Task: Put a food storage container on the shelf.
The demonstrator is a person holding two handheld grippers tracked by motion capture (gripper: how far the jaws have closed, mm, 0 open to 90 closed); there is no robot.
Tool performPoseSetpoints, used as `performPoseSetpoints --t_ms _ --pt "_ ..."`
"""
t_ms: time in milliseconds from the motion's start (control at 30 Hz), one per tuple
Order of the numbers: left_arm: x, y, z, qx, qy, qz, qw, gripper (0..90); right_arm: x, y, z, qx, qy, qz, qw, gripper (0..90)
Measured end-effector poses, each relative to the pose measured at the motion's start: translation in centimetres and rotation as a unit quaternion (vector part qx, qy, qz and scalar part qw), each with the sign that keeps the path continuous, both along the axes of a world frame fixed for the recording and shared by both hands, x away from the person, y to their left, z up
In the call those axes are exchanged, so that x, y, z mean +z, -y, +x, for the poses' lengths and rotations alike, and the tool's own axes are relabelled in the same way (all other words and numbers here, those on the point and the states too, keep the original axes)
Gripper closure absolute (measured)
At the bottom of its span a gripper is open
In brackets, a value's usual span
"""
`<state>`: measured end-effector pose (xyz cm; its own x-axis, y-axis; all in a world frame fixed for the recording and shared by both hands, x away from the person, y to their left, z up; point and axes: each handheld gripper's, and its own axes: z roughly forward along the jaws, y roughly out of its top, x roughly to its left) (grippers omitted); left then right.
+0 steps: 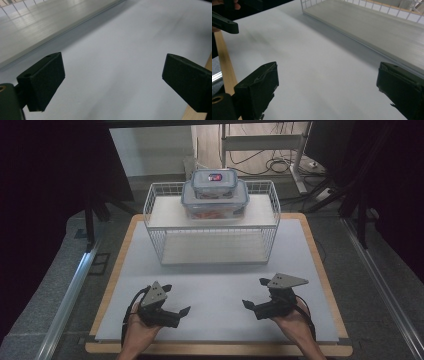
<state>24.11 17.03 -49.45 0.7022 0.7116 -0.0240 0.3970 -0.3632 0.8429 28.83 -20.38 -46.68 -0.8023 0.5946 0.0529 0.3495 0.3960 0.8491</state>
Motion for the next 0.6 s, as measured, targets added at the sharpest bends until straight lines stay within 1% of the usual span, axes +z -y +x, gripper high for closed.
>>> performPoseSetpoints --t_ms 100,133,233,400,600 --pt "-0.3 -0.1 -0.3 0.001 0.001 0.016 0.9999 3.9 -0.4 0.7 -0.3 -0.006 0.000 -0.002 1.0000 4.0" --pt "-0.5 -0.1 -0.5 0.004 0.001 0.017 0.9999 3.9 -0.6 0.9 -0.5 -0.008 0.001 -0.003 1.0000 4.0" --pt "-0.7 -0.3 -0.9 0.006 0.002 0.030 0.9995 3.7 -0.8 1.3 -0.8 -0.011 0.003 -0.007 0.9999 4.0" --pt "-1.1 -1.0 -1.5 0.013 -0.003 0.038 0.9992 3.6 -1.0 1.7 -1.4 -0.014 0.007 -0.012 0.9998 4.0" --pt "-1.7 -1.9 -2.2 0.021 -0.019 0.045 0.9986 3.2 -1.3 2.0 -2.0 -0.020 0.005 -0.017 0.9997 3.9"
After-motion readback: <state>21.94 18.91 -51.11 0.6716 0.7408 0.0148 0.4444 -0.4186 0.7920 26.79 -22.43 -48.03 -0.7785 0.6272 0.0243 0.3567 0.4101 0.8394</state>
